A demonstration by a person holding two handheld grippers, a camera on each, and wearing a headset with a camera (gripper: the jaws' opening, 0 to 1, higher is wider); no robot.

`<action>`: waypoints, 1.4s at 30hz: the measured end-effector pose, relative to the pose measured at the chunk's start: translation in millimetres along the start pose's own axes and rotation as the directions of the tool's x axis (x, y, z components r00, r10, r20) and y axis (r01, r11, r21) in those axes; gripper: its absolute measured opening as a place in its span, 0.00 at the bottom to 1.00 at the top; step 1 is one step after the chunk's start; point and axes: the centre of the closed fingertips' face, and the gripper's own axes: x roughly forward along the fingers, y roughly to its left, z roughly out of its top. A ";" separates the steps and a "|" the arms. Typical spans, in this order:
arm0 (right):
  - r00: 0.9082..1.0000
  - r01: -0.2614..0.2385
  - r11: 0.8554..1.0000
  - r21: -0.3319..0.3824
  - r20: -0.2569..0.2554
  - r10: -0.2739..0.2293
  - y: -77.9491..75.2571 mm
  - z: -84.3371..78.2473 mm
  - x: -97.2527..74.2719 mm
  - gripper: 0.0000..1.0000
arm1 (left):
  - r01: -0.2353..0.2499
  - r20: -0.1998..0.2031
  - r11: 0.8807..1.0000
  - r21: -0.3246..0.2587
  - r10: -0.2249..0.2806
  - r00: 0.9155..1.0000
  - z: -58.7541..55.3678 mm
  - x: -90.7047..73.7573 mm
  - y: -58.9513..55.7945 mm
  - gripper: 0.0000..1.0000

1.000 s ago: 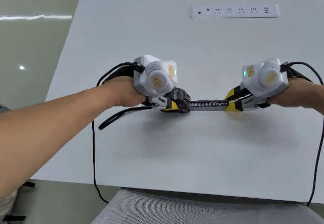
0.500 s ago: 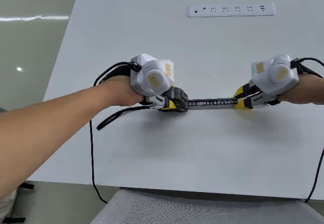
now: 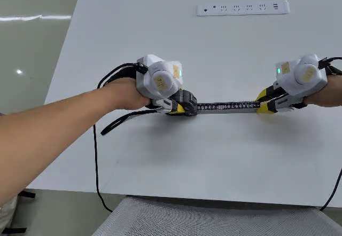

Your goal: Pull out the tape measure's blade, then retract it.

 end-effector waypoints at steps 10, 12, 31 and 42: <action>1.000 0.010 1.000 0.016 -0.016 -0.010 -2.5 -13.1 -8.0 0.11 | 0.000 0.001 1.000 -0.002 0.000 1.000 -0.6 0.6 1.1 0.27; 1.000 0.012 1.000 0.018 -0.020 -0.012 -2.7 -16.4 -10.1 0.11 | 0.000 0.001 1.000 -0.002 0.000 1.000 -0.5 0.5 1.0 0.27; 0.998 0.021 0.999 0.039 -0.053 -0.019 -3.9 -47.7 -30.7 0.11 | 0.005 -0.005 1.000 0.000 -0.005 1.000 1.0 -0.8 -0.8 0.27; 0.998 0.023 0.999 0.046 -0.060 -0.020 -5.3 -51.5 -32.0 0.11 | 0.003 -0.004 1.000 0.003 -0.003 1.000 1.4 -0.7 -1.2 0.27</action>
